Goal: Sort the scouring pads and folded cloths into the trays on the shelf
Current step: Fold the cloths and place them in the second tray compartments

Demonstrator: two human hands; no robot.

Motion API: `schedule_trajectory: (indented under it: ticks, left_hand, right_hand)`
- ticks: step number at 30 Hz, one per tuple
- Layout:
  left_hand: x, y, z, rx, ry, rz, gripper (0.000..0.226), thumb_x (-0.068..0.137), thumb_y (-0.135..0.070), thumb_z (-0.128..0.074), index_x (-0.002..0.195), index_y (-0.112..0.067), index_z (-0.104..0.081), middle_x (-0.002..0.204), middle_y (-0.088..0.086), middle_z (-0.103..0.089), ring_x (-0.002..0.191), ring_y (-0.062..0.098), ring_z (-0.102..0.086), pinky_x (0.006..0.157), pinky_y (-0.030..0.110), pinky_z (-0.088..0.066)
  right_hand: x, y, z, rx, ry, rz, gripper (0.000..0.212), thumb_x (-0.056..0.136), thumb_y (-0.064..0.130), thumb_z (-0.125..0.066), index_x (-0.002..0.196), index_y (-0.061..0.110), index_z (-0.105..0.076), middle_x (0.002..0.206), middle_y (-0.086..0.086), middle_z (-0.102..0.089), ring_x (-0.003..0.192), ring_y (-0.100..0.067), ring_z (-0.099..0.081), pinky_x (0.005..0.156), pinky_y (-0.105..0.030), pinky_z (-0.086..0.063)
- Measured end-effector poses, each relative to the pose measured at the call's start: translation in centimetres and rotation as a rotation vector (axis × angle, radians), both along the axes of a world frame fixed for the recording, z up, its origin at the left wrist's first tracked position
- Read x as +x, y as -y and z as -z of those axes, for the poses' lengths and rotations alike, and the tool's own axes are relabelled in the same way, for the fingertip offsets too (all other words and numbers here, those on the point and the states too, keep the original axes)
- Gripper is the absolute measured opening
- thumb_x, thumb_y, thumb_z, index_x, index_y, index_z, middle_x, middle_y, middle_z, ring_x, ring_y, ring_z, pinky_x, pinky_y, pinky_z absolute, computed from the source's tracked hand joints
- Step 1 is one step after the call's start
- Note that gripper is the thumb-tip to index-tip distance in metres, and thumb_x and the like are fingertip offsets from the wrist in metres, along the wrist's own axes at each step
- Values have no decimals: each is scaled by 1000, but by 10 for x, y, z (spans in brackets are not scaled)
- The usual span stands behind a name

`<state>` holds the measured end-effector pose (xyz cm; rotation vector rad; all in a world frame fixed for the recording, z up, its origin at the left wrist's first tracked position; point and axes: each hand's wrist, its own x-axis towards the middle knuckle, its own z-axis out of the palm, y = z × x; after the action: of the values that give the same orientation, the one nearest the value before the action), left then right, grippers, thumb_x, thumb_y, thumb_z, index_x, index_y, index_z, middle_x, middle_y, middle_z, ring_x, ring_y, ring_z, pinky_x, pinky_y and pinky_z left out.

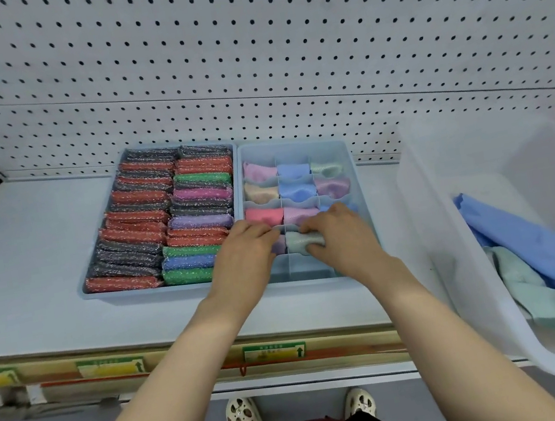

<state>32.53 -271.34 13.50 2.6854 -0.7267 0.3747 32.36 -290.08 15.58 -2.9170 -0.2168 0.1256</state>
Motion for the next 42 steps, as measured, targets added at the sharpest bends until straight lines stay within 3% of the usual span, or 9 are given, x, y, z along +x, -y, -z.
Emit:
schedule_trajectory:
  ticks: [8, 15, 18, 22, 27, 31, 35, 39, 42]
  left_hand:
    - [-1, 0, -5, 45, -85, 5, 14, 71, -10, -79, 84, -14, -75, 85, 0, -72, 81, 28, -60, 77, 33, -46]
    - [6, 63, -33, -211, -240, 58, 24, 87, -15, -69, 110, -18, -72, 110, 3, -71, 98, 25, -66, 81, 33, -49]
    - [13, 105, -43, -288, -230, 85, 25, 89, -17, -66, 113, -21, -70, 115, 0, -68, 102, 21, -63, 85, 30, -45]
    - [18, 156, -50, -348, -260, 152, 24, 89, -17, -68, 112, -21, -71, 112, -3, -68, 101, 16, -62, 84, 27, -45]
    - [21, 192, -61, -361, -252, 220, 26, 89, -17, -67, 114, -21, -70, 113, -1, -66, 102, 18, -62, 84, 34, -53]
    - [23, 209, -75, -436, -294, 225, 42, 89, -20, -67, 129, -25, -59, 127, -2, -58, 106, 13, -58, 87, 38, -53]
    - [25, 222, -115, -499, -392, 253, 72, 85, -28, -71, 147, -31, -34, 146, -11, -40, 131, 7, -40, 100, 23, -37]
    - [38, 211, -155, -647, -514, 127, 14, 84, -25, -72, 81, -31, -60, 65, -25, -57, 69, 4, -53, 63, 19, -40]
    - [48, 176, -177, -839, -499, 87, 21, 79, -32, -72, 67, -21, -59, 56, -15, -48, 55, 6, -40, 53, 19, -31]
  right_hand:
    - [1, 1, -5, 89, -65, 51, 29, 90, 26, -61, 118, 28, -68, 108, -10, -65, 115, -28, -50, 84, -33, -44]
    - [-33, 127, -70, 345, 394, 363, 15, 92, 18, -62, 98, 23, -74, 86, 4, -73, 75, -20, -61, 75, -30, -44]
    - [-34, 214, -65, 142, 149, 567, 19, 91, 21, -59, 106, 24, -70, 98, -2, -72, 93, -27, -64, 80, -33, -48]
    - [-34, 272, -19, -135, -327, 461, 24, 82, 29, -66, 100, 13, -67, 99, -8, -69, 95, -28, -65, 66, -29, -43]
    - [-30, 285, -13, 273, -257, 566, 23, 90, 20, -60, 69, 12, -54, 72, -5, -54, 69, -22, -50, 57, -29, -35]
    - [-29, 273, -59, 1132, -173, 536, 23, 88, 24, -55, 72, 13, -43, 71, -10, -34, 72, -24, -32, 68, -38, -30]
    - [-19, 251, -124, 1323, -279, 275, 6, 80, 20, -54, 76, 16, -51, 71, -6, -47, 64, -20, -44, 60, -33, -36]
    - [-9, 223, -176, 1434, -177, 121, 4, 82, 13, -51, 79, 14, -53, 76, -7, -53, 68, -19, -52, 61, -28, -43]
    - [-1, 210, -193, 1392, -92, 125, 12, 91, 10, -53, 80, 16, -55, 74, -4, -58, 64, -17, -55, 57, -24, -45]
